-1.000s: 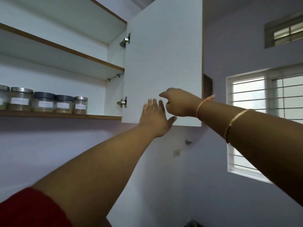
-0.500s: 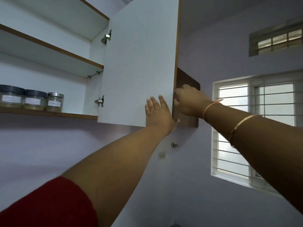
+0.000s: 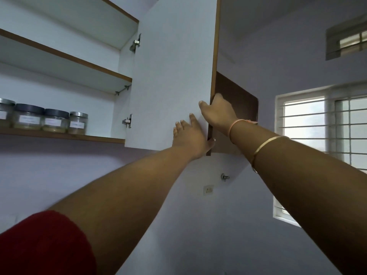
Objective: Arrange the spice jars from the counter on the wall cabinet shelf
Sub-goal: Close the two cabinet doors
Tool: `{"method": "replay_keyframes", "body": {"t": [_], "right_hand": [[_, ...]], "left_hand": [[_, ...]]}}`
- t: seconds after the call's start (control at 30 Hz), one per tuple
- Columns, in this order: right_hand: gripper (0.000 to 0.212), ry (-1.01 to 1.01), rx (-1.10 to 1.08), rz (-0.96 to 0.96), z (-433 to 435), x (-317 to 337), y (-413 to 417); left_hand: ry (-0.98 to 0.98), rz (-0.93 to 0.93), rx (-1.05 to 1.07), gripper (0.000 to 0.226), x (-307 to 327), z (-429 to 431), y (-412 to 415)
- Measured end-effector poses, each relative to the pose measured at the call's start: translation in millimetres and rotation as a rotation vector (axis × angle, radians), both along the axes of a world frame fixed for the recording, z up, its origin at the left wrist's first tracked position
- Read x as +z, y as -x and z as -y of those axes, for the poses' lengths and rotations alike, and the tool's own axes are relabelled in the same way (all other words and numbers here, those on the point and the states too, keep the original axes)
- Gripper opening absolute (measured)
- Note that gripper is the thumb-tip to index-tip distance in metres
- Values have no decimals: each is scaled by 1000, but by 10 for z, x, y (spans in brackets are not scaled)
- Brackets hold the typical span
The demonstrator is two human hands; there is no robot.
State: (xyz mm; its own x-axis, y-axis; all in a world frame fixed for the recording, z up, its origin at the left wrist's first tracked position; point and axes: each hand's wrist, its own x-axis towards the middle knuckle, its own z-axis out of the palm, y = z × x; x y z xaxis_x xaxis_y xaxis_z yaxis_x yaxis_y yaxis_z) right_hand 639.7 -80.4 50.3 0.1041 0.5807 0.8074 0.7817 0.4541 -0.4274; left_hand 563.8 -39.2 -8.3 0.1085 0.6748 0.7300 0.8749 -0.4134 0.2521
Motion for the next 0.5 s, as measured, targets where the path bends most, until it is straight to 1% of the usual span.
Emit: {"method": "replay_keyframes", "body": {"t": [0.1, 0.2, 0.3, 0.4, 0.5], "right_hand": [[38, -74, -72, -2, -14, -6, 96], [35, -169, -92, 0, -1, -21, 233], [35, -202, -5, 19, -7, 6, 384], [27, -208, 138, 28, -5, 46, 563], [18, -199, 269, -15, 30, 91, 756]], "left_hand": [[-66, -12, 21, 97, -31, -5, 87], [-192, -8, -70, 92, -57, 39, 249], [-321, -52, -211, 84, -66, 115, 505], [-372, -100, -247, 84, -64, 207, 816], [-394, -157, -249, 89, -42, 321, 1099]]}}
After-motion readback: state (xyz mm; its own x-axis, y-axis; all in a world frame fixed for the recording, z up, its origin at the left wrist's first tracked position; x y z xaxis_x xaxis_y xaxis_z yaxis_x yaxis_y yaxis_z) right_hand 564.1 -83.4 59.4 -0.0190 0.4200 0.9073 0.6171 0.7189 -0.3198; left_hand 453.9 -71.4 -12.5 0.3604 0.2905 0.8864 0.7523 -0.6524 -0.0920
